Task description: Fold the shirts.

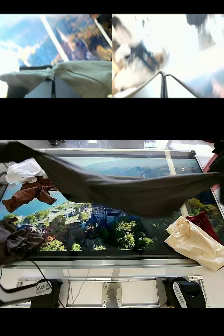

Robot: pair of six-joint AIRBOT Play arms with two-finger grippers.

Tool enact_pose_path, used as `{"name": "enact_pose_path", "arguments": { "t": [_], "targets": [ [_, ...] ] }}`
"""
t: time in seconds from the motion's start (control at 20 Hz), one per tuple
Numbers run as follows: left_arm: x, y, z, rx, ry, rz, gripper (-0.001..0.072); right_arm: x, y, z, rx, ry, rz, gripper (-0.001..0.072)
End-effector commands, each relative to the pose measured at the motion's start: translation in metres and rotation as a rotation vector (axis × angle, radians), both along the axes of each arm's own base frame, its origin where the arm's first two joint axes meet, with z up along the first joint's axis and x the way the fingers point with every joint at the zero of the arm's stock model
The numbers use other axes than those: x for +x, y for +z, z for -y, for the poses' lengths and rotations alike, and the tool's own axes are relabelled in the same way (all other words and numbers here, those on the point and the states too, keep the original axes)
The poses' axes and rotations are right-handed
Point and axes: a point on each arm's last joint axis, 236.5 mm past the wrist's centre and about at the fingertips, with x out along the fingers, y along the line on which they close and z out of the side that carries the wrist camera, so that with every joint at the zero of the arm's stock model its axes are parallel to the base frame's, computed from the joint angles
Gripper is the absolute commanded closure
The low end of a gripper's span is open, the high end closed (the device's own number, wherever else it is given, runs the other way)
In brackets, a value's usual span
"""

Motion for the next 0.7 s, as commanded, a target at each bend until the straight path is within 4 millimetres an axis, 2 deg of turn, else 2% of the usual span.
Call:
{"name": "enact_pose_path", "arguments": {
  "t": [0.0,0.1,0.15,0.25,0.35,0.45,0.55,0.65],
  "targets": [
    [-0.075,0.110,0.007,0.089,0.119,0.365,0.0695,-0.087,0.076,0.012,-0.127,-0.141,0.164,0.0689],
    [-0.106,0.149,0.001,0.144,0.212,0.514,0.0696,-0.100,0.101,0.017,-0.160,-0.182,0.212,0.0689],
    [-0.115,0.155,-0.002,0.169,0.242,0.541,0.0696,-0.097,0.104,0.020,-0.168,-0.192,0.207,0.0689],
    [-0.111,0.145,-0.014,0.193,0.289,0.496,0.0696,-0.067,0.090,0.025,-0.169,-0.186,0.126,0.0689],
    [-0.086,0.112,-0.021,0.170,0.278,0.371,0.0696,-0.012,0.054,0.028,-0.148,-0.146,-0.035,0.0689],
    [-0.046,0.061,-0.021,0.125,0.224,0.207,0.0696,0.053,0.002,0.026,-0.137,-0.076,-0.197,0.0689],
    [0.000,-0.005,-0.009,0.097,0.158,0.045,0.0696,0.118,-0.069,0.017,-0.080,0.026,-0.378,0.0688],
    [0.049,-0.071,0.006,0.115,0.133,-0.069,0.0695,0.170,-0.134,0.012,-0.027,0.083,-0.502,0.0688]
  ]
}}
